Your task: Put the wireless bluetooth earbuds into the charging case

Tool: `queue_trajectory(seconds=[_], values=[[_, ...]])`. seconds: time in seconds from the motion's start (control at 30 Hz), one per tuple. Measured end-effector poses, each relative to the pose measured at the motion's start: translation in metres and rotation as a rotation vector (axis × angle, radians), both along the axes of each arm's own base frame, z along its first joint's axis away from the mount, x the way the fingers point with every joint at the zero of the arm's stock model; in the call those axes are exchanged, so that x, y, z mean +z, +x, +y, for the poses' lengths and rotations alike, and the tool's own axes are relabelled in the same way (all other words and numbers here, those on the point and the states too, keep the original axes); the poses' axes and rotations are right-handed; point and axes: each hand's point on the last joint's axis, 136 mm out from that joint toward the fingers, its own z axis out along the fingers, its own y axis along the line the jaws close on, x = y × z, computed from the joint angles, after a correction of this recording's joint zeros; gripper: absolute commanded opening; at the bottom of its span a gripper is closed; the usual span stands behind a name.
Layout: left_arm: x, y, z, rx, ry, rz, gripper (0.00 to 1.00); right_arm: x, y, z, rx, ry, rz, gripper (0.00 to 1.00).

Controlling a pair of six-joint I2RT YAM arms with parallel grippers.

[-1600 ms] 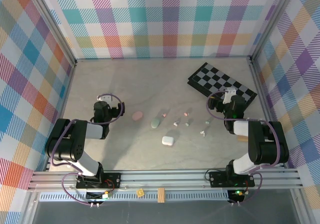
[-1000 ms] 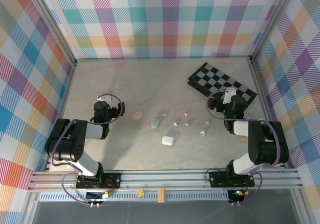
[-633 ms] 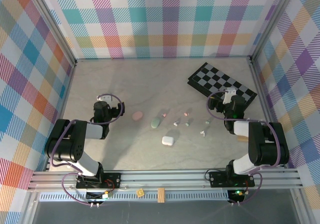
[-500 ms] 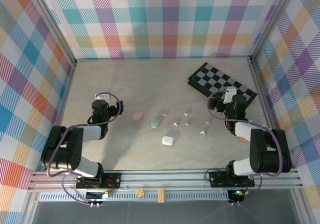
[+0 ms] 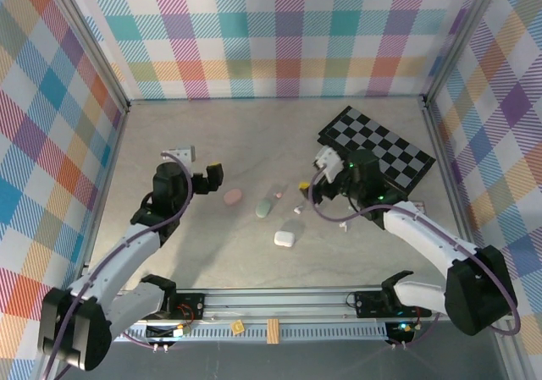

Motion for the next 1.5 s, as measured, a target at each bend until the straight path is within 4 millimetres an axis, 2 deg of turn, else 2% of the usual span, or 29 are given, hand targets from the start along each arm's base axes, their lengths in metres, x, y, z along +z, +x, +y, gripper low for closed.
queue_trajectory(seconds=[0.1, 0.2, 0.3, 0.4, 0.57, 0.8, 0.97, 1.2, 1.33, 1.5], values=[[-0.006, -0.018, -0.002, -0.004, -0.054, 0.065, 1.00, -0.020, -0.042, 0.026, 0.170, -0.085, 0.052, 0.99], [-0.011, -0.031, 0.000, 0.009, -0.088, 0.116, 1.00, -0.046, -0.075, 0.037, 0.295, -0.173, 0.125, 0.99], [-0.016, -0.039, 0.002, 0.023, -0.106, 0.150, 1.00, -0.073, -0.099, 0.045, 0.392, -0.268, 0.195, 0.99], [-0.025, -0.045, 0.003, 0.036, -0.114, 0.194, 1.00, -0.097, -0.115, 0.047, 0.459, -0.357, 0.250, 0.98], [-0.039, -0.051, 0.006, 0.064, -0.125, 0.243, 1.00, -0.122, -0.122, 0.045, 0.500, -0.455, 0.297, 0.90], [-0.042, -0.053, 0.004, 0.067, -0.139, 0.254, 1.00, -0.146, -0.121, 0.048, 0.530, -0.555, 0.307, 0.78], [-0.042, -0.054, 0.004, 0.068, -0.143, 0.254, 1.00, -0.153, -0.119, 0.053, 0.540, -0.583, 0.311, 0.68], [-0.038, -0.055, 0.003, 0.062, -0.150, 0.240, 1.00, -0.166, -0.115, 0.048, 0.536, -0.636, 0.311, 0.60], [-0.034, -0.056, 0.002, 0.049, -0.167, 0.218, 1.00, -0.167, -0.116, 0.048, 0.543, -0.641, 0.309, 0.49], [-0.035, -0.060, 0.002, 0.047, -0.195, 0.195, 1.00, -0.166, -0.118, 0.048, 0.548, -0.640, 0.310, 0.39]])
